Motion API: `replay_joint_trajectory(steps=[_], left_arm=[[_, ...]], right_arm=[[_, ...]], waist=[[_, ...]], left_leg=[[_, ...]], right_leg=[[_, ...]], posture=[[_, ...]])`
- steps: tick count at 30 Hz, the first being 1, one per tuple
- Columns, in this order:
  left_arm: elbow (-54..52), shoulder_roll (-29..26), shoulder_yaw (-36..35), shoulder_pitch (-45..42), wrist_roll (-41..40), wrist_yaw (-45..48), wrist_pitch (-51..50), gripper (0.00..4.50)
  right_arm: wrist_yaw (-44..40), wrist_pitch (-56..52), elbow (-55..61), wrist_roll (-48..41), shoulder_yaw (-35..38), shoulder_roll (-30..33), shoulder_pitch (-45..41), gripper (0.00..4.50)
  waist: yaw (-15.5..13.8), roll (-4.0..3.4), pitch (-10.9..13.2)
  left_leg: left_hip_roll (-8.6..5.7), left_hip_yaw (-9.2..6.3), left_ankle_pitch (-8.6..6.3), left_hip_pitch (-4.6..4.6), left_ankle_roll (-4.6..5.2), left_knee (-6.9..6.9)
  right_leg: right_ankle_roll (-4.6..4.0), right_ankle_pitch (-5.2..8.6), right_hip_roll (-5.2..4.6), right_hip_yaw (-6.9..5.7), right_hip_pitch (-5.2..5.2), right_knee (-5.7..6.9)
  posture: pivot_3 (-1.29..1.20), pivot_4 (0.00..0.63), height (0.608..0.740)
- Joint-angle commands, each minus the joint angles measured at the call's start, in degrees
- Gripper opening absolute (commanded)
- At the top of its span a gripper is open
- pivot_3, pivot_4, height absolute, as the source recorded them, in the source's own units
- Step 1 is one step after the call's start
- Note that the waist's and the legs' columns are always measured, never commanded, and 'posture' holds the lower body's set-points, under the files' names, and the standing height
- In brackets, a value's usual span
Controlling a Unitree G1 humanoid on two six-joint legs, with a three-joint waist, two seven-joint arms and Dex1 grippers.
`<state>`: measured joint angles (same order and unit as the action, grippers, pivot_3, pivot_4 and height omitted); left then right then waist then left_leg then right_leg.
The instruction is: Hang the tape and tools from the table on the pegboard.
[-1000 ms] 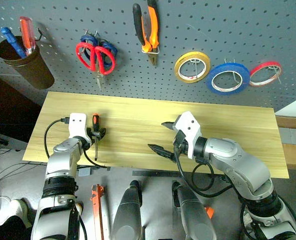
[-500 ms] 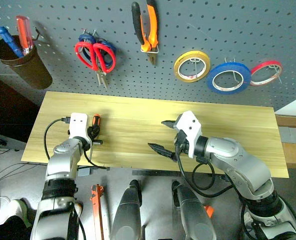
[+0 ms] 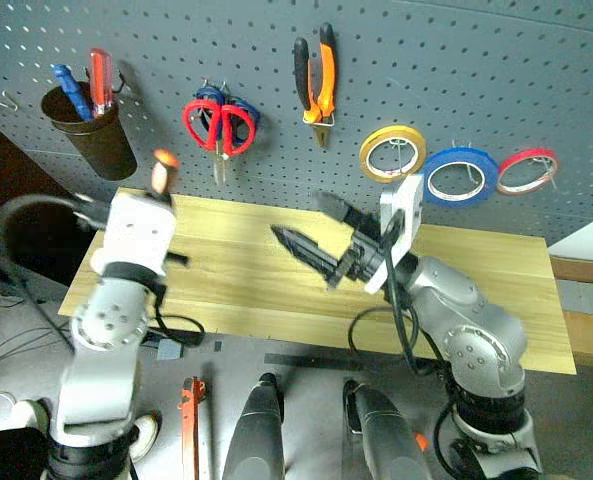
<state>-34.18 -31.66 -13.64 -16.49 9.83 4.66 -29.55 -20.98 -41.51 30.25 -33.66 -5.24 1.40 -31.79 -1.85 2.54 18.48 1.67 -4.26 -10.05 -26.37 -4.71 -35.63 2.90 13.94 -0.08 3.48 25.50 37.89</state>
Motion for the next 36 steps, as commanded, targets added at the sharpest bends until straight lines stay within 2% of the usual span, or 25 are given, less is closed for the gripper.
replay_joint_trajectory(steps=[1, 3, 7, 14, 17, 20, 23, 28, 36], left_arm=[[9.7, -3.3, -2.5, -10.1, 1.6, -3.0, 7.8, 0.66], [16.5, -4.6, -1.9, -15.4, 1.5, -3.2, 11.4, 0.66], [33.0, -6.2, 0.0, -28.2, 0.4, -3.1, 19.0, 0.66], [63.3, -5.9, 3.2, -49.6, 0.1, -4.3, 34.3, 0.66], [72.9, -6.6, 4.6, -55.7, 1.0, -4.9, 39.7, 0.66], [79.4, -7.1, 5.4, -58.3, 1.2, -5.4, 43.4, 0.66], [82.2, -7.2, 6.0, -58.5, 1.1, -5.7, 45.7, 0.66], [81.1, -6.2, 5.5, -53.6, -0.3, -5.9, 45.5, 0.66], [64.4, -5.4, 2.6, -40.8, -2.6, -6.7, 36.2, 0.66]], right_arm=[[3.0, 6.4, -4.6, 3.2, 0.7, -3.0, -5.6, 4.50], [4.1, 8.9, -7.0, 4.4, 0.8, -4.5, -8.2, 4.50], [7.3, 15.2, -14.3, 10.7, -0.1, -6.2, -13.7, 4.50], [7.7, 20.2, -21.2, 14.7, 0.2, -6.0, -18.1, 4.50], [7.4, 21.1, -22.6, 15.1, 0.6, -5.9, -18.9, 4.50], [7.3, 21.8, -23.8, 15.5, 0.8, -5.7, -19.6, 4.50], [7.2, 21.5, -24.0, 15.6, 1.0, -5.2, -19.9, 4.50], [6.8, 20.3, -24.1, 15.9, 1.1, -4.2, -18.8, 4.50], [6.2, 18.7, -23.6, 15.8, 0.6, -3.8, -17.7, 4.50]], waist=[[-0.2, 0.02, -1.1], [-0.8, 0.05, -1.7], [-1.5, 0.15, -2.0], [-2.0, 0.18, -2.1], [-1.8, 0.18, -2.0], [-1.2, 0.15, -2.0], [-0.6, 0.11, -1.9], [0.0, -0.04, -1.4], [0.4, -0.16, -0.2]], left_leg=[[-0.01, -0.01, 0.05, 0.15, -0.01, 0.10], [-0.04, 0.01, 0.15, 0.51, 0.04, 0.40], [-0.05, 0.03, 0.23, 0.53, 0.05, 0.56], [-0.05, -0.06, 0.24, 0.40, 0.03, 0.68], [0.00, -0.07, 0.24, 0.39, 0.04, 0.72], [0.02, -0.12, 0.23, 0.39, 0.05, 0.71], [0.03, -0.14, 0.24, 0.44, 0.06, 0.69], [0.05, -0.23, 0.25, 0.45, 0.08, 0.68], [0.04, -0.29, 0.26, 0.45, 0.09, 0.59]], right_leg=[[0.00, 0.00, 0.00, -0.03, -0.12, 0.00], [0.01, 0.01, -0.01, -0.02, -0.36, -0.05], [-0.25, -0.14, -0.02, -0.02, -0.30, -0.03], [-0.35, -0.20, -0.06, -0.27, -0.18, 0.02], [-0.37, -0.20, -0.17, -0.64, -0.14, 0.03], [-0.40, -0.18, -0.20, -0.83, -0.12, 0.12], [-0.41, -0.17, -0.20, -0.85, -0.13, 0.22], [-0.45, -0.15, -0.18, -0.93, -0.15, 0.30], [-0.57, -0.07, -0.19, -0.93, -0.08, 0.72]], posture=[[0.25, 0.168, 0.740], [0.25, 0.170, 0.740], [0.21, 0.190, 0.740], [0.19, 0.229, 0.740], [0.18, 0.248, 0.740], [0.17, 0.266, 0.740], [0.17, 0.286, 0.740], [0.17, 0.326, 0.740], [0.18, 0.354, 0.740]])
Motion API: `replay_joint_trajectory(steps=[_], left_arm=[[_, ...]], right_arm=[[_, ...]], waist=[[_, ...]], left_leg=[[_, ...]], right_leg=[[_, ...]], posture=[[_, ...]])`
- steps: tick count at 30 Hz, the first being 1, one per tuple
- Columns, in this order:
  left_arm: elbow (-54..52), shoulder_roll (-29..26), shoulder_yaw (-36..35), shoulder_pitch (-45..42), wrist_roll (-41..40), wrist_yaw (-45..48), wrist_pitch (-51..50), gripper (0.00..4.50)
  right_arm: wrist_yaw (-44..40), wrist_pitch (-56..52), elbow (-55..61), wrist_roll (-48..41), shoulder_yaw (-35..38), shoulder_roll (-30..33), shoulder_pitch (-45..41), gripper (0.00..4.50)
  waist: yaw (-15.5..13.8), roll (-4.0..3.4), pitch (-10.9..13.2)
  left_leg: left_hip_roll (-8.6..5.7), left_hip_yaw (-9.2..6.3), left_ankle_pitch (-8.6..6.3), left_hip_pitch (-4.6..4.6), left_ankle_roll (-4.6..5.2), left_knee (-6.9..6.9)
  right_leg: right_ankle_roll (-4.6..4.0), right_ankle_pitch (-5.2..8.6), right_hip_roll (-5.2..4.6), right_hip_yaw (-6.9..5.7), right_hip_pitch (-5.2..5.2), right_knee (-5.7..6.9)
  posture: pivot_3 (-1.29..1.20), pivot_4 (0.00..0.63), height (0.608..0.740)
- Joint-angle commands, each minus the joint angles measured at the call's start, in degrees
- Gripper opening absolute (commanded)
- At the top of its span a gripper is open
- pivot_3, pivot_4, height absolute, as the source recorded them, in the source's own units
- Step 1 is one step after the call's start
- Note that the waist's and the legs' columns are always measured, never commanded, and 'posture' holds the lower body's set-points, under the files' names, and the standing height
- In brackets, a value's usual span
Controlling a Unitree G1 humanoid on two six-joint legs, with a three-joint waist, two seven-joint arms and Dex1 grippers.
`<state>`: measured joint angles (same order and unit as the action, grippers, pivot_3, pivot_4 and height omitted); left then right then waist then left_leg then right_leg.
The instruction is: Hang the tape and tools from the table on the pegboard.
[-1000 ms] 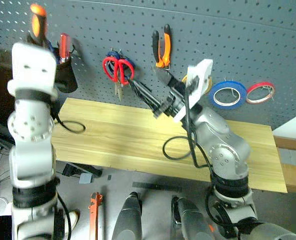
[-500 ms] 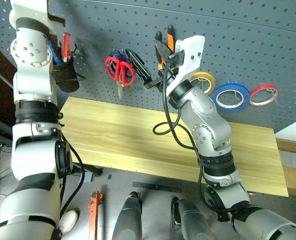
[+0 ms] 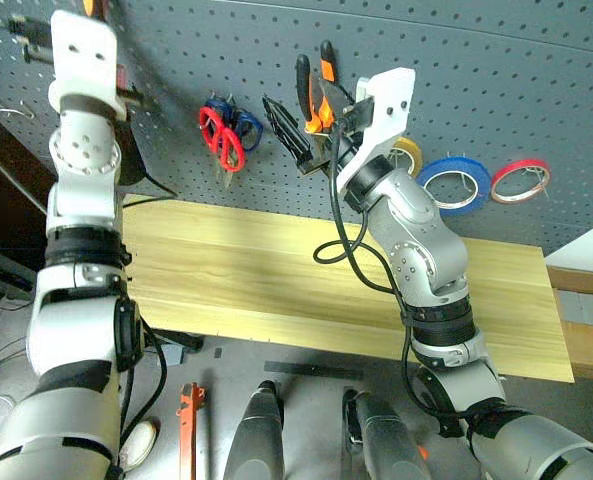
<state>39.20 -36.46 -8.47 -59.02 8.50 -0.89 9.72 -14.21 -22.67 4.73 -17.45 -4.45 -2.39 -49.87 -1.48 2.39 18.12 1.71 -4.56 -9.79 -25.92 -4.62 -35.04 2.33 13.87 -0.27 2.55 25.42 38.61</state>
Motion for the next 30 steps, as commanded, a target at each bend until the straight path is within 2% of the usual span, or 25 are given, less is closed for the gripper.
replay_joint_trajectory(steps=[1, 10, 15, 20, 30], left_arm=[[-11.4, -0.5, -3.2, 3.3, -1.5, -1.3, -4.8, 0.66], [-31.4, 1.9, -6.4, 14.7, -2.8, -2.1, -19.0, 0.66], [-36.4, 3.2, -6.9, 17.1, -2.7, -2.2, -23.2, 0.66], [-36.0, 2.7, -7.1, 16.2, -2.7, -1.7, -24.0, 0.66], [-37.4, 2.7, -7.6, 16.7, -3.2, -1.2, -25.0, 4.12]], right_arm=[[-0.7, -0.2, 1.9, -0.4, -0.2, 0.0, 0.4, 4.50], [-1.4, -1.0, 1.9, -0.2, -0.1, 0.6, 1.3, 4.50], [-1.7, -1.1, 1.6, -0.2, -0.2, 0.4, 1.3, 4.50], [-1.7, -1.4, 1.3, -0.2, 0.3, 0.4, 1.4, 4.50], [-1.9, -1.5, 1.7, -0.1, 0.1, 0.6, 2.1, 4.50]], waist=[[0.1, -0.01, 0.2], [0.1, -0.09, 0.6], [0.1, -0.10, 0.7], [0.1, -0.11, 0.8], [0.1, -0.11, 0.8]], left_leg=[[0.00, -0.01, 0.00, 0.00, 0.00, 0.00], [-0.01, -0.02, 0.00, 0.04, 0.00, 0.00], [0.01, -0.04, 0.00, 0.08, 0.00, 0.00], [0.00, -0.04, 0.00, 0.08, 0.00, 0.00], [0.00, -0.04, 0.00, 0.07, -0.01, 0.01]], right_leg=[[-0.03, 0.02, 0.00, 0.00, 0.03, 0.03], [-0.19, 0.15, 0.00, 0.00, 0.10, 0.27], [-0.22, 0.17, 0.02, -0.01, 0.10, 0.32], [-0.21, 0.17, 0.02, -0.01, 0.10, 0.31], [-0.21, 0.18, 0.02, -0.01, 0.10, 0.28]], posture=[[0.18, 0.356, 0.740], [0.19, 0.364, 0.740], [0.19, 0.366, 0.740], [0.20, 0.367, 0.740], [0.20, 0.362, 0.740]])
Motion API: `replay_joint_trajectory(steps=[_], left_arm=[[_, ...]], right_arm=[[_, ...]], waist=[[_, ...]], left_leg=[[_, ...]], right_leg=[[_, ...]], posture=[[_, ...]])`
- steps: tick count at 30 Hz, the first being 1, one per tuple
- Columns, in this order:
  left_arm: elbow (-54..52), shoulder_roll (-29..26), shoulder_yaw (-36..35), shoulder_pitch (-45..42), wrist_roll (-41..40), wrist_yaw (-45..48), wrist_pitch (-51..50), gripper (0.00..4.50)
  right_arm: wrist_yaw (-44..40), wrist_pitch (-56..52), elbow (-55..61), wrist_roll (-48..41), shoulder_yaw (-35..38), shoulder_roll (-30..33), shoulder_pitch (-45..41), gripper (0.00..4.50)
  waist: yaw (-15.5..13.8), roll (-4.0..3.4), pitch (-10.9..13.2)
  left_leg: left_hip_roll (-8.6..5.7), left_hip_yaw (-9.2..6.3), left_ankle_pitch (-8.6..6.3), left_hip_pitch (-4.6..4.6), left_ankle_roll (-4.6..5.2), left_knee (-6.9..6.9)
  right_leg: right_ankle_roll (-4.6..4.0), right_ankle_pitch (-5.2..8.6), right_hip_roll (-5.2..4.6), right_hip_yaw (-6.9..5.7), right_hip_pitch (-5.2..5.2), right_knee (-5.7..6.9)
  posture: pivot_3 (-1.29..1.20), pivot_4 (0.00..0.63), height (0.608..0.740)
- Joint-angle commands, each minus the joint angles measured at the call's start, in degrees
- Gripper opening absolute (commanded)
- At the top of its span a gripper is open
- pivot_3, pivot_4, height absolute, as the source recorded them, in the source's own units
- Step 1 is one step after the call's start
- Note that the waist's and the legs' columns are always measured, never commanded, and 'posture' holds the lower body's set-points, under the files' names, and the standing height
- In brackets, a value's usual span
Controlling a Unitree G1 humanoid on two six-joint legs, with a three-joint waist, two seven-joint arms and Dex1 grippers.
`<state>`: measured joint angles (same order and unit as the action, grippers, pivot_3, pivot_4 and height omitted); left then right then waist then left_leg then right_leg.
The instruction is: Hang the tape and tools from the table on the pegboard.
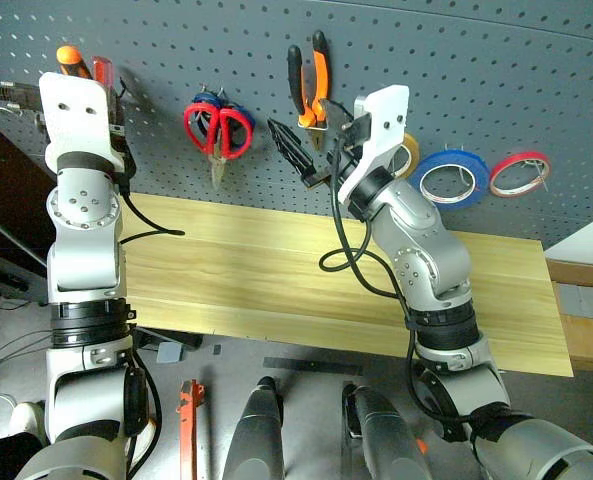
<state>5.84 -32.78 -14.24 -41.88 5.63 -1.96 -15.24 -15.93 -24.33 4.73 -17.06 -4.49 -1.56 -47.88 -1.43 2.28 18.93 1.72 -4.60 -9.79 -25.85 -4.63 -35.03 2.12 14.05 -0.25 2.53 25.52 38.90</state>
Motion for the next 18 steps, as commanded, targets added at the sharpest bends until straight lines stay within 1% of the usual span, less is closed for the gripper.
replay_joint_trajectory(steps=[1, 8, 13, 15, 18], left_arm=[[-4.2, -1.1, -2.0, -0.3, -0.3, 0.0, -0.2, 4.49], [-7.3, -0.6, -3.5, 1.7, -0.7, -0.1, -2.3, 4.49], [-11.0, 0.5, -5.2, 3.5, -1.9, -0.7, -6.0, 4.49], [-15.6, 1.3, -6.1, 5.5, -3.6, 0.8, -8.2, 4.49], [-26.5, 2.8, -6.9, 9.6, -6.2, 2.4, -13.6, 4.49]], right_arm=[[-0.2, 0.2, 1.7, -0.5, 0.1, -0.3, 0.1, 4.50], [-1.1, 0.4, 2.1, -0.4, -0.3, 0.2, 0.2, 4.50], [-3.4, -0.5, 4.3, -0.6, -1.3, 2.3, 2.0, 4.50], [-5.6, -1.5, 7.6, -1.0, -1.7, 5.0, 4.5, 4.50], [-8.7, -2.6, 14.1, -1.7, -2.0, 9.7, 9.2, 4.50]], waist=[[0.0, 0.00, 0.0], [0.0, 0.00, 0.0], [0.0, 0.01, 0.0], [-0.1, 0.01, 0.0], [-0.4, 0.01, 0.0]], left_leg=[[0.00, 0.00, 0.00, 0.00, 0.00, 0.00], [0.00, 0.00, 0.00, 0.00, 0.00, 0.01], [0.00, -0.01, 0.00, 0.00, 0.00, 0.02], [0.00, -0.01, 0.00, -0.01, 0.00, 0.02], [-0.03, -0.03, 0.00, -0.06, -0.01, 0.04]], right_leg=[[0.00, 0.00, 0.00, 0.00, 0.00, 0.00], [0.00, 0.00, 0.00, 0.00, 0.00, -0.02], [0.00, 0.00, -0.01, -0.01, -0.01, -0.04], [0.00, 0.00, -0.02, -0.01, -0.01, -0.05], [0.01, 0.01, -0.08, -0.03, -0.04, -0.16]], posture=[[0.20, 0.359, 0.740], [0.21, 0.350, 0.740], [0.22, 0.343, 0.740], [0.22, 0.333, 0.740], [0.22, 0.329, 0.740]])
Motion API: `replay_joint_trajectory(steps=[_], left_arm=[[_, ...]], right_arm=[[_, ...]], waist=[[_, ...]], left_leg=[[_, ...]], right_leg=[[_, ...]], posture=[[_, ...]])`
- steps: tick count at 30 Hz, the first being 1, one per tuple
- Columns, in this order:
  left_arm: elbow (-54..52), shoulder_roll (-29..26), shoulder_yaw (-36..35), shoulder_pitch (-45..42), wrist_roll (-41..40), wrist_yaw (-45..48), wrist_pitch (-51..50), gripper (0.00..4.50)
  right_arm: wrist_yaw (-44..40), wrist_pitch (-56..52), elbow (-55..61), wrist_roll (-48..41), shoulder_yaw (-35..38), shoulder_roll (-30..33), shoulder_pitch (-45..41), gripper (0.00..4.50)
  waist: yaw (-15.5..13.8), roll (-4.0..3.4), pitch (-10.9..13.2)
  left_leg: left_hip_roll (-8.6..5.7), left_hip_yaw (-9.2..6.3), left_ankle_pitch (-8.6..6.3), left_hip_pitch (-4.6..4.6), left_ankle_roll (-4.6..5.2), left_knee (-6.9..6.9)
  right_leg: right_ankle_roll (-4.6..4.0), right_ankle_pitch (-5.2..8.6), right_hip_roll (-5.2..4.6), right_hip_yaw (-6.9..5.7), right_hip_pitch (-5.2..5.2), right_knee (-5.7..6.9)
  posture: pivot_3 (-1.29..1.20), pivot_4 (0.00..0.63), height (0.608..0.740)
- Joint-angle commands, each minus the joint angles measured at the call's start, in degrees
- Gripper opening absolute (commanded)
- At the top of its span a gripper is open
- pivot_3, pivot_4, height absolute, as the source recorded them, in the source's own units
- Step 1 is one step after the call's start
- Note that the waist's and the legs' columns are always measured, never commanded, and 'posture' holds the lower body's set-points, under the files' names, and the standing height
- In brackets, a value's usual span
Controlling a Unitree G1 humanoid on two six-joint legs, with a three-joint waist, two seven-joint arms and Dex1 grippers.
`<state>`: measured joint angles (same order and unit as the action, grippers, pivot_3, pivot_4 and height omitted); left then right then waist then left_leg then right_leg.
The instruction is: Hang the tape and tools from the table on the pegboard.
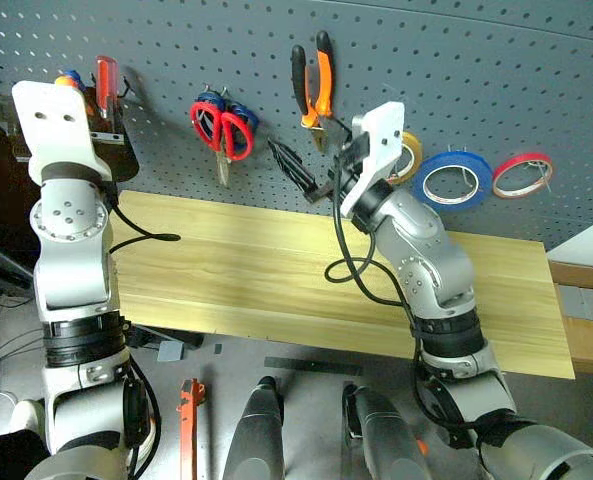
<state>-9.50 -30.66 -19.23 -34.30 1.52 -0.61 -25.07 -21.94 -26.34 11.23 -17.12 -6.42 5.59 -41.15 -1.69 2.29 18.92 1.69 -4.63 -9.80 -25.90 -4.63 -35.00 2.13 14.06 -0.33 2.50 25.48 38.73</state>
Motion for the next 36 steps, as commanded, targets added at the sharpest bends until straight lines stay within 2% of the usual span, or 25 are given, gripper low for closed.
replay_joint_trajectory(steps=[1, 6, 10, 13, 17, 20, 25, 29, 32, 34, 36], left_arm=[[-15.1, 1.3, -2.2, 3.6, -2.5, 1.0, -6.6, 4.49], [-37.2, 6.0, 1.5, 17.6, -4.5, 2.5, -19.1, 4.49], [-41.6, 13.3, 8.0, 29.0, -6.2, 2.3, -22.5, 4.49], [-37.1, 18.2, 12.7, 31.6, -8.8, 3.7, -23.7, 4.49], [-27.1, 20.5, 15.2, 30.2, -11.4, 7.1, -23.0, 4.49], [-19.1, 19.7, 14.9, 28.3, -11.0, 8.5, -19.9, 4.49], [-6.3, 18.3, 14.9, 27.2, -11.1, 12.6, -13.3, 4.49], [-1.0, 19.3, 13.4, 27.1, -10.4, 11.5, -8.2, 4.49], [1.6, 20.2, 13.1, 27.1, -10.1, 10.8, -5.2, 4.49], [2.6, 20.7, 12.6, 26.9, -10.6, 10.5, -3.9, 4.49], [3.1, 20.3, 12.9, 26.7, -10.5, 10.9, -3.9, 4.49]], right_arm=[[-3.2, -1.1, 10.0, -2.1, 0.2, 3.7, 3.8, 4.50], [-4.6, -7.4, 24.4, -6.3, 1.6, 10.6, 15.5, 4.50], [-2.3, -10.5, 29.5, -5.4, 2.6, 14.7, 25.6, 4.50], [0.1, -10.2, 29.6, -2.2, 2.9, 16.4, 31.3, 4.50], [8.0, -12.0, 25.5, 0.6, 6.4, 13.0, 35.1, 4.50], [11.1, -11.5, 21.6, 4.1, 6.7, 12.6, 36.6, 4.50], [18.7, -10.4, 15.1, 7.1, 10.7, 7.7, 40.0, 4.50], [19.9, -5.9, 10.8, 9.9, 10.6, 6.4, 42.7, 4.50], [20.5, -2.6, 7.3, 10.8, 10.6, 5.1, 44.3, 4.50], [20.5, -1.6, 6.2, 10.9, 10.6, 4.4, 44.1, 4.50], [20.4, -1.0, 5.3, 11.1, 10.6, 3.9, 43.6, 4.50]], waist=[[-0.1, 0.00, 0.0], [-0.1, 0.01, -0.1], [-0.3, 0.05, -0.2], [-1.1, 0.06, -0.5], [-1.3, 0.11, -2.5], [-1.2, 0.12, -3.7], [-0.9, -0.11, -6.9], [-0.1, -0.36, -9.8], [0.2, -0.38, -12.0], [0.5, -0.57, -12.7], [0.5, -0.69, -13.1]], left_leg=[[-0.01, 0.00, 0.00, -0.01, 0.00, 0.01], [-0.01, -0.02, 0.00, 0.03, -0.01, 0.03], [-0.04, -0.01, 0.01, 0.18, -0.03, 0.01], [-0.01, -0.02, 0.16, 0.32, -0.11, -0.01], [-0.01, 0.05, 0.31, 0.38, -0.07, -0.06], [-0.01, 0.08, 0.31, 0.48, -0.07, -0.08], [-0.01, 0.15, 0.25, 0.94, -0.12, 0.12], [0.04, 0.15, 0.20, 1.17, -0.15, 0.20], [0.01, 0.17, 0.19, 1.40, -0.13, 0.19], [0.02, 0.18, 0.13, 2.02, -0.07, 0.20], [0.02, 0.25, 0.12, 2.10, -0.07, 0.16]], right_leg=[[0.01, 0.01, -0.04, 0.00, -0.02, -0.03], [0.02, 0.01, -0.05, 0.00, -0.09, -0.07], [0.07, 0.05, -0.11, 0.01, -0.21, -0.05], [0.28, 0.25, -0.06, 0.00, -0.29, -0.01], [0.27, 0.23, -0.08, -0.07, -0.42, -0.01], [0.26, 0.23, -0.08, -0.07, -0.57, -0.09], [0.11, 0.30, -0.08, -0.07, -1.04, -0.22], [0.16, 0.27, -0.03, -0.11, -1.41, -0.66], [0.22, 0.25, -0.04, -0.11, -1.77, -0.84], [-0.08, 0.43, -0.03, -0.10, -2.35, -0.99], [-0.11, 0.43, -0.05, -0.05, -2.41, -1.04]], posture=[[0.22, 0.326, 0.740], [0.23, 0.298, 0.740], [0.22, 0.266, 0.740], [0.19, 0.232, 0.740], [0.16, 0.185, 0.740], [0.14, 0.140, 0.740], [0.10, 0.055, 0.740], [0.10, 0.010, 0.740], [0.11, 0.000, 0.740], [0.11, 0.000, 0.740], [0.11, 0.000, 0.740]])
